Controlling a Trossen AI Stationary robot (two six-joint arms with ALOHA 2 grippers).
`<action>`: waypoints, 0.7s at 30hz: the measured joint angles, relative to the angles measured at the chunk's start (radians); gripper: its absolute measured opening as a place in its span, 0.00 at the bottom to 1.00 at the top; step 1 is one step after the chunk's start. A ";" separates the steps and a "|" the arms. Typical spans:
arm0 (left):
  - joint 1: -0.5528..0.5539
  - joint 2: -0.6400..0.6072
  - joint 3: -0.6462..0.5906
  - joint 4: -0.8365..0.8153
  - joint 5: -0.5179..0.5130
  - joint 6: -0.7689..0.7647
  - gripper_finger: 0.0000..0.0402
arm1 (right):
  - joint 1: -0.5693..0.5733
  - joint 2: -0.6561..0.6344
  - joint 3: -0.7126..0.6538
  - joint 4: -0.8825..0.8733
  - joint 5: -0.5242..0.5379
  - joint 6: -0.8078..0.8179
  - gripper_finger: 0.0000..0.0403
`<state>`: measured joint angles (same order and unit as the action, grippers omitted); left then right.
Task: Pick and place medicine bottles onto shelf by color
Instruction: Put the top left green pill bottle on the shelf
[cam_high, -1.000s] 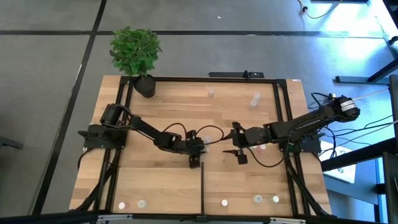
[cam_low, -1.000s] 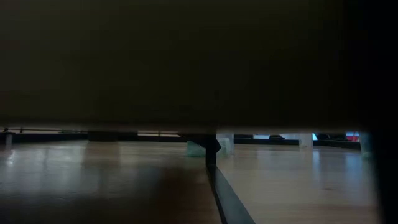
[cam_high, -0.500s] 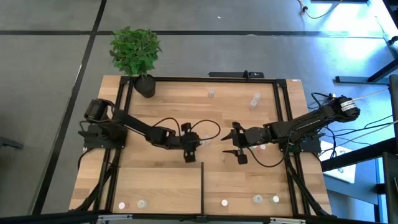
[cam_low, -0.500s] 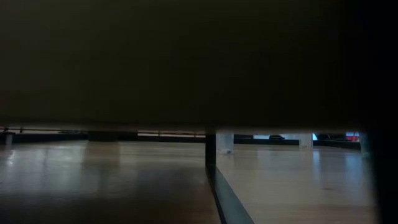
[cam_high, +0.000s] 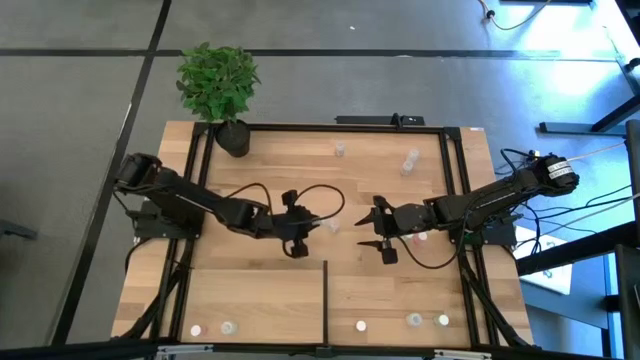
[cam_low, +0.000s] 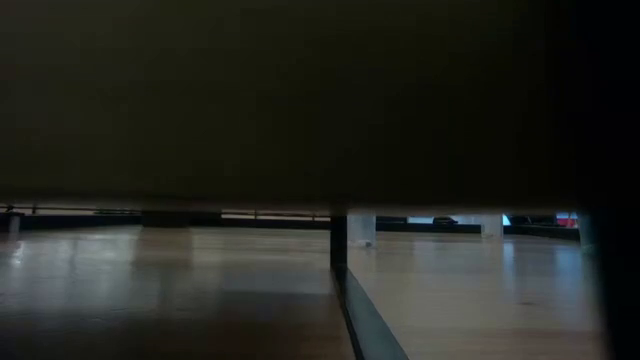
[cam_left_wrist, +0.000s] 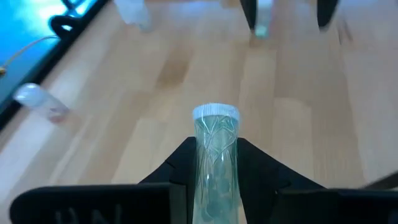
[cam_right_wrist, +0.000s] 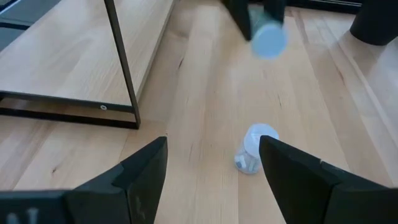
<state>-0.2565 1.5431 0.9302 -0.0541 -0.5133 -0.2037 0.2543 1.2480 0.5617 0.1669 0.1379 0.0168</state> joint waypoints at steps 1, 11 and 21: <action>-0.007 -0.015 0.000 -0.013 -0.017 -0.010 0.19 | 0.000 0.000 0.000 0.000 0.000 0.000 0.64; -0.084 -0.135 0.000 -0.082 -0.158 -0.086 0.19 | -0.002 0.000 0.000 0.000 0.000 0.001 0.64; -0.176 -0.244 -0.053 -0.155 -0.324 -0.192 0.19 | -0.002 0.000 0.000 0.000 0.000 0.001 0.64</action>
<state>-0.4328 1.2995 0.8776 -0.2096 -0.8372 -0.3958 0.2520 1.2480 0.5617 0.1669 0.1379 0.0174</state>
